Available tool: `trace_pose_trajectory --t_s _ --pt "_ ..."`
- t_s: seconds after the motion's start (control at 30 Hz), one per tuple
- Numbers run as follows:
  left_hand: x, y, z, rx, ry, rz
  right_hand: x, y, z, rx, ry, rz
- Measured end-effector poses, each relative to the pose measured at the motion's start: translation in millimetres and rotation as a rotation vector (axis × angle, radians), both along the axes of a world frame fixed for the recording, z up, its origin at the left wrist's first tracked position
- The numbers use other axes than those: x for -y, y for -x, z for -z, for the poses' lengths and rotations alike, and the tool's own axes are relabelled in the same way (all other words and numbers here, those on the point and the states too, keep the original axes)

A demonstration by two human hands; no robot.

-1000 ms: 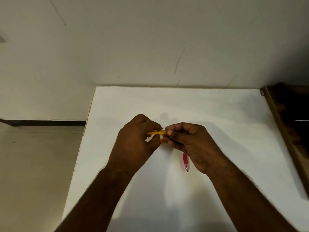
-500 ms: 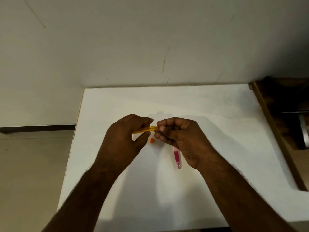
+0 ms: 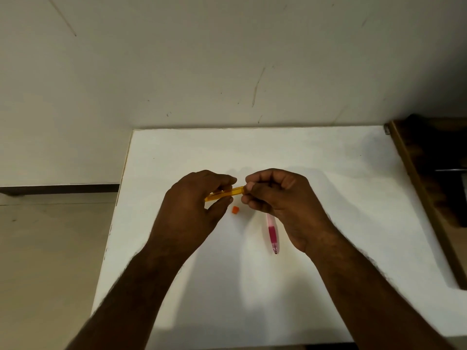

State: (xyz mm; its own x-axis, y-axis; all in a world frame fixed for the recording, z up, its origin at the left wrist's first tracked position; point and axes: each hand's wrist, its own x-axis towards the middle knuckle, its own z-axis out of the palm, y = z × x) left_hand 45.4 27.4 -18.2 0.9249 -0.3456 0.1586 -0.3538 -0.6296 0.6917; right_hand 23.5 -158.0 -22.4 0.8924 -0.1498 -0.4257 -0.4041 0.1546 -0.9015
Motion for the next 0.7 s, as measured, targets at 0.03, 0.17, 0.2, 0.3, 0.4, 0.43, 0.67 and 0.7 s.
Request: trace_pose_trajectory --t_s 0.03,0.17,0.2,0.3,0.4,0.43,0.67,0.7 --pt "0.8 0.2 -0.4 0.004 -0.005 0.007 0.3 0.1 -0.1 -0.001 -0.002 0.002" --pt "2.5 0.7 -2.2 0.029 -0.025 0.028 2.7 0.1 -0.5 0.005 -0.005 0.008" --pt "2.6 0.4 -2.2 0.030 -0.029 0.028 3.4 0.1 -0.7 0.006 0.001 0.006" --pt "2.4 0.7 -2.0 0.029 -0.037 0.034 3.7 0.0 -0.6 0.009 0.026 -0.006" --pt "3.4 0.5 -2.0 0.027 -0.034 0.037 3.0 0.3 -0.5 0.012 0.046 -0.005" --pt "3.7 0.5 -2.0 0.029 -0.034 0.040 2.8 0.3 -0.5 0.015 0.052 -0.002" --pt "2.8 0.7 -2.5 0.040 -0.043 0.044 5.0 -1.0 -1.3 -0.013 0.049 -0.010" --pt "2.6 0.7 -2.4 0.038 -0.044 0.043 5.4 -0.7 -1.6 -0.016 0.047 -0.018"
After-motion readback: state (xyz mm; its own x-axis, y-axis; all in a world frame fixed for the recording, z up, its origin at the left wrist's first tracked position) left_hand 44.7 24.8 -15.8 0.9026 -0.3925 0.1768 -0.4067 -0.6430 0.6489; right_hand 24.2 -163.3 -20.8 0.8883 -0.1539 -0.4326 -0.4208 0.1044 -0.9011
